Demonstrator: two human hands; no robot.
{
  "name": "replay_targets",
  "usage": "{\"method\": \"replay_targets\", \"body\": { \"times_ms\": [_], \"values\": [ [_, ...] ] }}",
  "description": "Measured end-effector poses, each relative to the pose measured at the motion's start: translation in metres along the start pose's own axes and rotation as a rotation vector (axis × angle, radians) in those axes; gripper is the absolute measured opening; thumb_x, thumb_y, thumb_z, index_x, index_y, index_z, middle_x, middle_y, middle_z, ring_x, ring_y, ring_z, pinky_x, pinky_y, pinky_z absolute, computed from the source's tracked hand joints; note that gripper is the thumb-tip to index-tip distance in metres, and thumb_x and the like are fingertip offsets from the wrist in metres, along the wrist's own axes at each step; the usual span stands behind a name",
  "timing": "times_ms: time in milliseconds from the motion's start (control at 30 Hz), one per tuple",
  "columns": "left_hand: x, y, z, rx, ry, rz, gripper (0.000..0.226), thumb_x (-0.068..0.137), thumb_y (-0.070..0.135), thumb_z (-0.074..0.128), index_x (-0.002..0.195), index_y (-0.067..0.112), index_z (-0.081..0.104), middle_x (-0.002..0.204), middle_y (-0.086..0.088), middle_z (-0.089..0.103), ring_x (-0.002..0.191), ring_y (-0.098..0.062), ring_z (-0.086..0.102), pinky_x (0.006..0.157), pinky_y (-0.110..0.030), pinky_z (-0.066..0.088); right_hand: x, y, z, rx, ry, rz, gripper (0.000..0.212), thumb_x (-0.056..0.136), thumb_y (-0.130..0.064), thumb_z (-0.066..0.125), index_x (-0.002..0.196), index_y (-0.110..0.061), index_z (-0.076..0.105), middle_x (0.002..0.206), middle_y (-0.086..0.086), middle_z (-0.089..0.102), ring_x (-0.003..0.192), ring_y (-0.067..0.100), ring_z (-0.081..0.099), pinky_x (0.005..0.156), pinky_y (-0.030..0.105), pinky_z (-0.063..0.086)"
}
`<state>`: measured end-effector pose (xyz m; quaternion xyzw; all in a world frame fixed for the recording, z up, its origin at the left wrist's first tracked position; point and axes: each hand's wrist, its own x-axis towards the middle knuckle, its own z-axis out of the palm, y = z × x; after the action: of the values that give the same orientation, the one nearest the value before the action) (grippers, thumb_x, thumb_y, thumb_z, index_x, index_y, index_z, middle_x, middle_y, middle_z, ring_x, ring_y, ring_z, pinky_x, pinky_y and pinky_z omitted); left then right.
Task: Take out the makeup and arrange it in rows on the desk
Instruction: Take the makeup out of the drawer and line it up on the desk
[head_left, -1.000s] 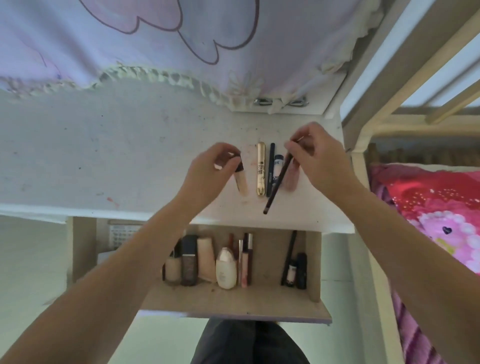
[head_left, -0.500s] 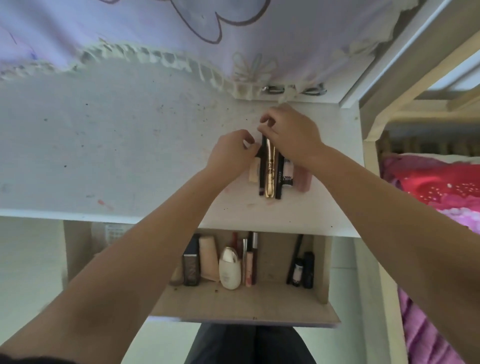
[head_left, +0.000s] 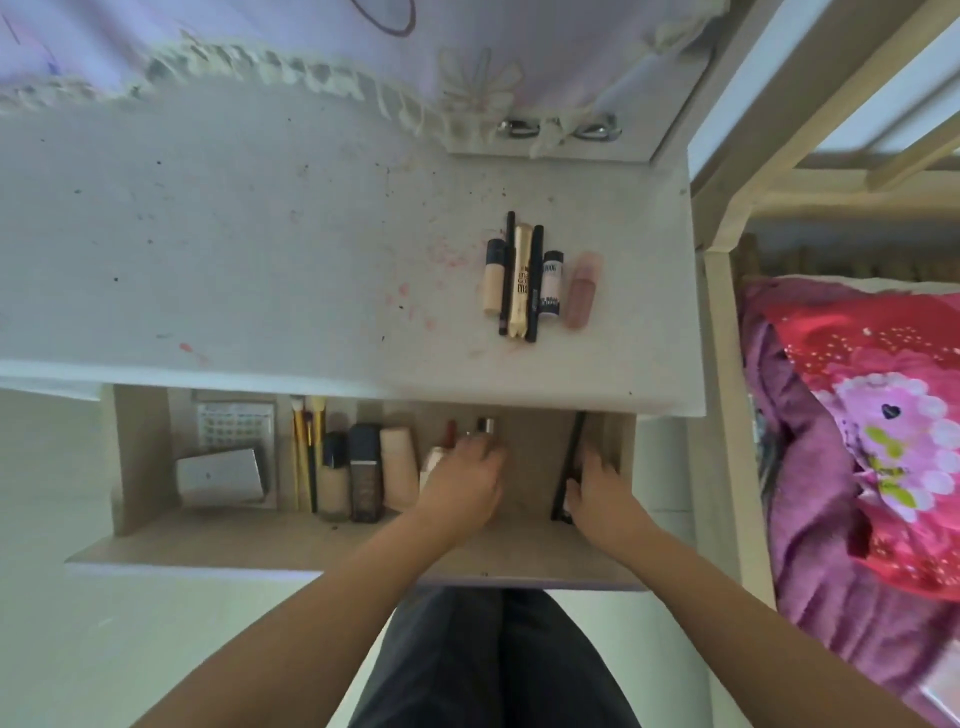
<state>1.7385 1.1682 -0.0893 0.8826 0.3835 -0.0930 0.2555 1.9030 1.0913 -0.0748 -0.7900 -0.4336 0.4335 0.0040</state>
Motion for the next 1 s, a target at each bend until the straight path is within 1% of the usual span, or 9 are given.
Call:
{"method": "replay_targets", "body": {
  "times_ms": [100, 267, 367, 467, 533, 667, 767, 900, 1000],
  "values": [
    [0.016, 0.000, 0.004, 0.221, -0.062, -0.111, 0.051, 0.090, 0.016, 0.048, 0.137, 0.002, 0.040, 0.135, -0.021, 0.042, 0.121, -0.038, 0.042, 0.099, -0.045, 0.036, 0.018, -0.008, 0.002, -0.075, 0.059, 0.071, 0.066, 0.094, -0.004, 0.041, 0.147, 0.000, 0.001, 0.125, 0.023, 0.050, 0.107, 0.034, 0.054, 0.079, 0.034, 0.043],
    [0.028, 0.002, 0.010, 0.362, -0.059, -0.147, 0.051, 0.094, 0.015, 0.037, 0.143, 0.005, 0.030, 0.147, -0.017, 0.025, 0.132, -0.034, 0.027, 0.103, -0.041, 0.029, 0.033, -0.020, -0.006, -0.057, 0.096, 0.110, 0.054, 0.096, -0.005, 0.036, 0.145, -0.004, 0.014, 0.131, 0.024, 0.046, 0.116, 0.037, 0.050, 0.091, 0.039, 0.042],
    [0.028, 0.002, 0.019, 0.323, 0.033, -0.125, 0.048, 0.089, 0.010, 0.042, 0.137, 0.003, 0.040, 0.136, -0.019, 0.039, 0.122, -0.036, 0.039, 0.096, -0.042, 0.034, 0.037, -0.020, -0.003, -0.130, 0.106, 0.093, 0.059, 0.095, -0.003, 0.038, 0.146, -0.003, 0.007, 0.122, 0.024, 0.052, 0.107, 0.035, 0.056, 0.083, 0.037, 0.046],
    [0.025, 0.004, 0.022, 0.309, 0.134, -0.093, 0.041, 0.065, 0.007, 0.071, 0.105, 0.003, 0.065, 0.098, -0.018, 0.062, 0.087, -0.036, 0.060, 0.077, -0.043, 0.051, 0.041, -0.019, 0.000, -0.179, 0.111, 0.058, 0.061, 0.093, -0.001, 0.041, 0.145, 0.000, 0.009, 0.110, 0.020, 0.058, 0.096, 0.031, 0.061, 0.075, 0.035, 0.049],
    [0.022, 0.005, 0.026, 0.239, 0.173, -0.100, 0.041, 0.057, 0.004, 0.076, 0.097, 0.004, 0.067, 0.083, -0.015, 0.064, 0.074, -0.035, 0.062, 0.070, -0.043, 0.053, 0.045, -0.020, 0.001, -0.162, 0.138, 0.040, 0.049, 0.094, -0.004, 0.040, 0.140, 0.000, 0.022, 0.115, 0.018, 0.056, 0.100, 0.032, 0.059, 0.077, 0.036, 0.048],
    [0.013, 0.014, 0.028, -0.041, 0.132, -0.145, 0.040, 0.087, 0.002, 0.050, 0.127, 0.009, 0.048, 0.113, -0.016, 0.059, 0.104, -0.034, 0.055, 0.082, -0.041, 0.043, 0.053, -0.023, 0.008, -0.198, 0.148, 0.060, 0.029, 0.094, -0.006, 0.046, 0.123, -0.001, 0.044, 0.111, 0.017, 0.060, 0.099, 0.032, 0.061, 0.069, 0.032, 0.046],
    [0.004, 0.015, 0.021, -0.222, 0.129, -0.113, 0.034, 0.095, 0.009, 0.045, 0.128, 0.008, 0.046, 0.120, -0.016, 0.055, 0.109, -0.033, 0.052, 0.083, -0.042, 0.045, 0.051, -0.023, 0.019, -0.224, 0.097, 0.075, 0.018, 0.092, -0.003, 0.047, 0.107, -0.002, 0.058, 0.107, 0.016, 0.064, 0.098, 0.031, 0.063, 0.069, 0.032, 0.048],
    [-0.018, 0.012, 0.002, -0.374, 0.230, -0.091, 0.034, 0.096, 0.013, 0.048, 0.130, 0.012, 0.049, 0.122, -0.009, 0.056, 0.108, -0.026, 0.054, 0.088, -0.032, 0.042, 0.033, -0.029, 0.025, -0.185, 0.120, -0.052, 0.019, 0.096, -0.013, 0.048, 0.111, -0.005, 0.055, 0.101, 0.014, 0.066, 0.089, 0.029, 0.065, 0.064, 0.029, 0.049],
    [-0.049, 0.005, -0.022, -0.393, 0.377, -0.018, 0.041, 0.095, 0.011, 0.052, 0.135, 0.019, 0.047, 0.110, 0.000, 0.056, 0.091, -0.010, 0.054, 0.082, -0.028, 0.050, -0.006, -0.035, 0.018, -0.182, 0.047, -0.232, 0.014, 0.097, -0.025, 0.045, 0.105, -0.016, 0.052, 0.090, 0.000, 0.063, 0.079, 0.018, 0.065, 0.069, 0.032, 0.055]
  ]
}}
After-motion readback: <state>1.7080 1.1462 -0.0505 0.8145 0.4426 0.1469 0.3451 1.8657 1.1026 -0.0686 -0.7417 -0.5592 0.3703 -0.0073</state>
